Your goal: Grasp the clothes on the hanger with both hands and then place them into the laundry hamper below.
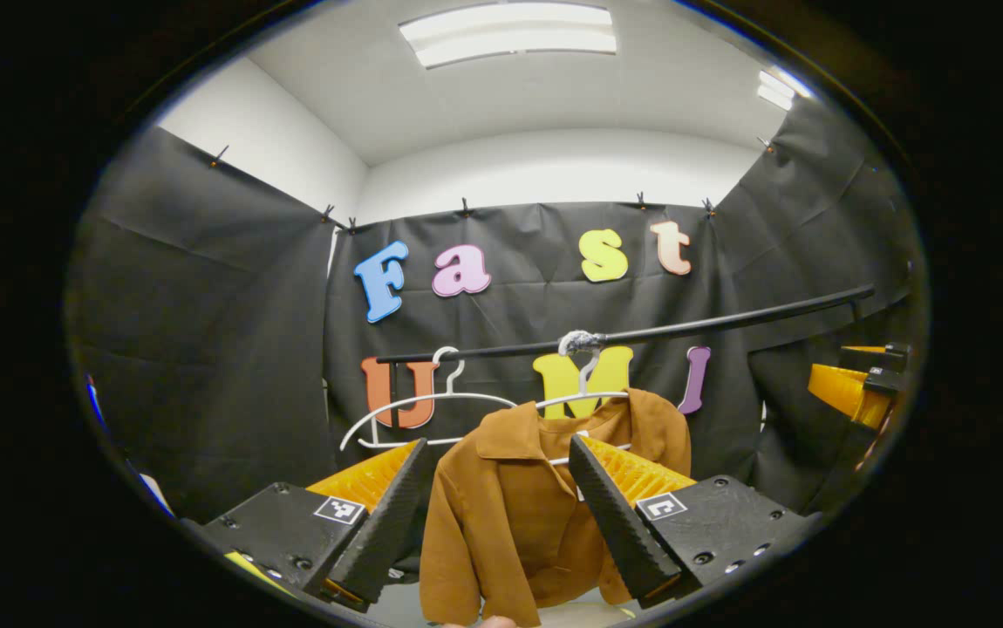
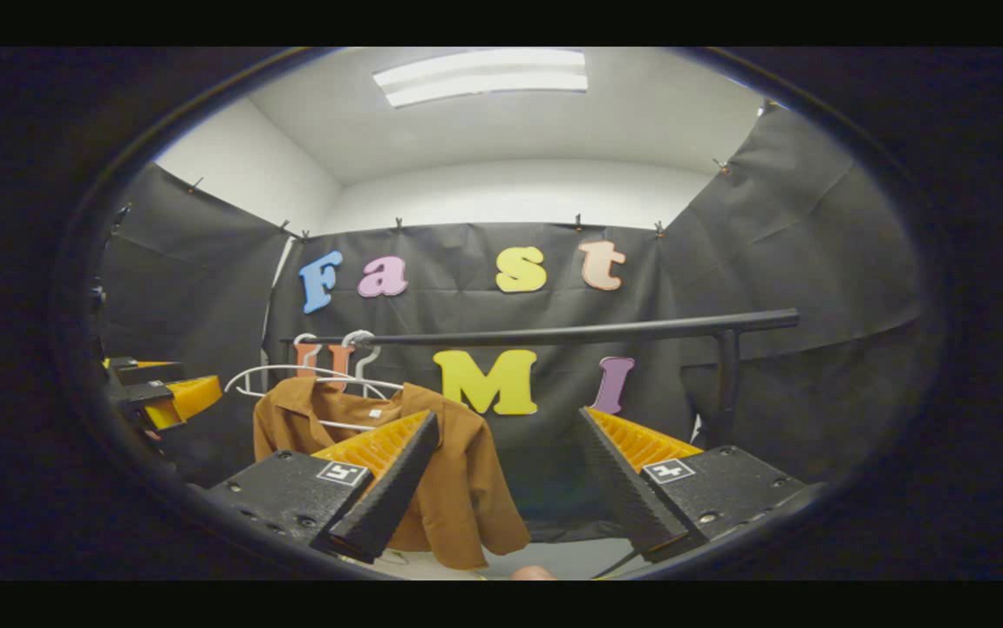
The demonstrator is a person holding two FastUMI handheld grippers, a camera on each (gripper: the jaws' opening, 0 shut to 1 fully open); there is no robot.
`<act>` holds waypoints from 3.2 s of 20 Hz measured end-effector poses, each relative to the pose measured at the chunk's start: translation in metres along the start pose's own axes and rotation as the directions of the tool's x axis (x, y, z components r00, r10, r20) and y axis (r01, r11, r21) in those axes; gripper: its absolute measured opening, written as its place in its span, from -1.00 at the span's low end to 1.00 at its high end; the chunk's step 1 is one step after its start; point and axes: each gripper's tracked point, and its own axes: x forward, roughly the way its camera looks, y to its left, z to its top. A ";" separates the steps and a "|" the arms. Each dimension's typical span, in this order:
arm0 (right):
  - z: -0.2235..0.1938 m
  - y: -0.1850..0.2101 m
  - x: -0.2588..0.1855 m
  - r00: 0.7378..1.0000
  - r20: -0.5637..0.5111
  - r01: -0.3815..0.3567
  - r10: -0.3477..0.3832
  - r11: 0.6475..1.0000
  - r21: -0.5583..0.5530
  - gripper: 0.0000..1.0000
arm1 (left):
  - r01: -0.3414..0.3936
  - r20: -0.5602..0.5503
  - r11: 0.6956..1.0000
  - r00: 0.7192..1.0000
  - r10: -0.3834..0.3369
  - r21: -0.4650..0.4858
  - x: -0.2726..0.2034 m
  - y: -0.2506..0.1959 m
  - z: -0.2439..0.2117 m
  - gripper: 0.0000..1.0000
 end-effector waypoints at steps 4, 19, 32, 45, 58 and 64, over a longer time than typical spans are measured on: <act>-0.012 0.007 0.004 0.999 -0.029 0.035 -0.035 0.999 -0.004 0.93 | 0.037 -0.019 0.999 0.999 -0.038 -0.028 0.005 0.001 -0.015 0.97; -0.108 0.062 0.047 0.973 -0.231 0.006 -0.012 1.000 -0.028 0.96 | 0.154 -0.199 0.981 0.964 -0.176 -0.122 0.025 -0.024 -0.113 0.82; -0.157 0.112 0.140 0.891 -0.335 -0.239 0.305 0.945 0.224 0.94 | -0.023 -0.298 0.962 0.953 -0.061 -0.271 0.104 -0.054 -0.138 1.00; -0.191 0.130 0.212 0.846 -0.406 -0.159 0.347 0.889 0.429 0.96 | -0.207 -0.376 0.907 0.925 0.059 -0.367 0.159 -0.034 -0.169 1.00; -0.195 0.111 0.237 0.863 -0.337 -0.089 0.375 0.771 0.631 0.10 | -0.187 -0.351 0.893 0.936 0.035 -0.409 0.195 -0.038 -0.174 0.43; -0.186 0.089 0.231 0.884 -0.304 -0.092 0.356 0.768 0.634 -0.46 | -0.222 -0.372 0.888 0.926 0.062 -0.403 0.191 -0.026 -0.182 -0.92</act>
